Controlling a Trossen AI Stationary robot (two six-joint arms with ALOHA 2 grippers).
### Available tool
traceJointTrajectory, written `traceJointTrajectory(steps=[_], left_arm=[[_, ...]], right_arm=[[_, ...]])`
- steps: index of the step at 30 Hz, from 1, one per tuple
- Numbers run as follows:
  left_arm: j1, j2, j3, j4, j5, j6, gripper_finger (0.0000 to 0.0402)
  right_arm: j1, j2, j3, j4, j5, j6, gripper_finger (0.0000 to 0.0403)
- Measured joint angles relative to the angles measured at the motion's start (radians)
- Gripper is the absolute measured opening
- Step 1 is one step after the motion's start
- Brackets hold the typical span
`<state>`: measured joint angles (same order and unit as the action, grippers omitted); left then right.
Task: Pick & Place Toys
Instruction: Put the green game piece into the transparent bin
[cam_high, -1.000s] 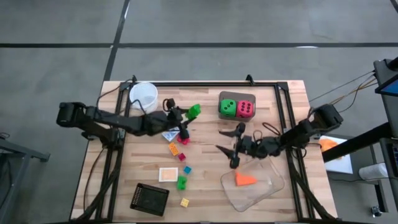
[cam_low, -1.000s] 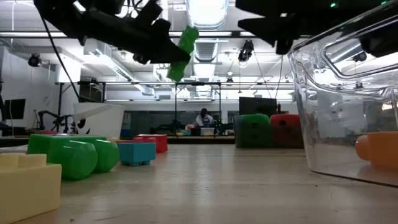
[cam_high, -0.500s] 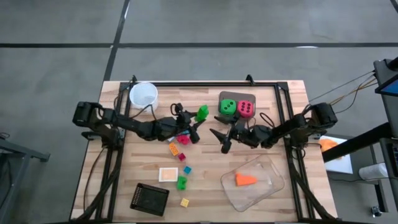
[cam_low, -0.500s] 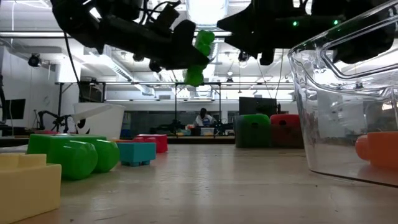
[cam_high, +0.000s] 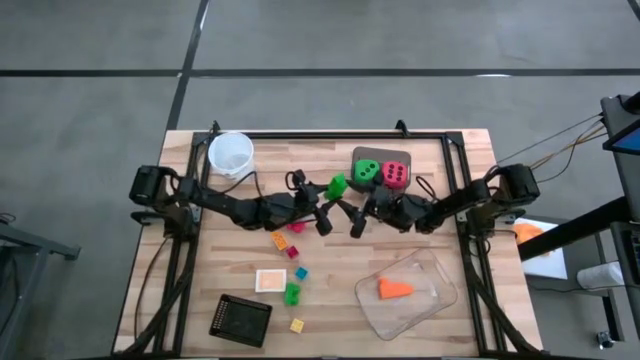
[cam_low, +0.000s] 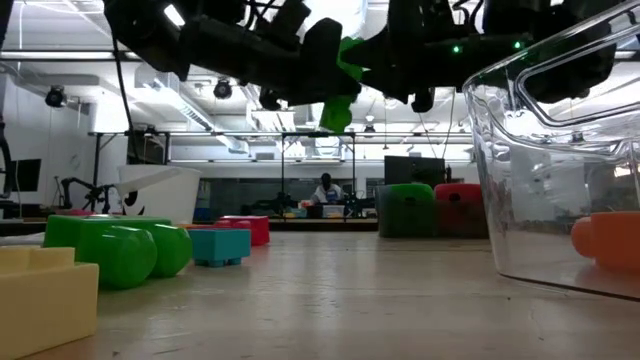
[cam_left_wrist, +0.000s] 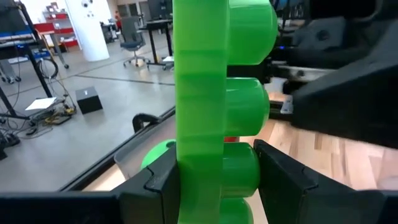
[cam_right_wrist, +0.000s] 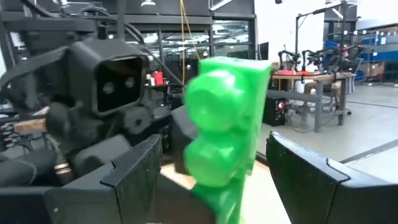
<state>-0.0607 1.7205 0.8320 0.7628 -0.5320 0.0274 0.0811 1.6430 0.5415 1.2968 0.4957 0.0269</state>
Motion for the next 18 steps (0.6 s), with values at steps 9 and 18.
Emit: traceJointTrajectory(steps=[9, 18], left_arm=[[-0.016, 0.033, 0.023, 0.006, -0.001, -0.002, 0.0161], [-0.017, 0.051, 0.028, -0.001, 0.002, 0.002, 0.0161]], right_arm=[[-0.039, 0.002, 0.040, -0.043, -0.004, 0.004, 0.0278], [-0.041, 0.002, 0.113, -0.224, -0.002, 0.004, 0.0198]])
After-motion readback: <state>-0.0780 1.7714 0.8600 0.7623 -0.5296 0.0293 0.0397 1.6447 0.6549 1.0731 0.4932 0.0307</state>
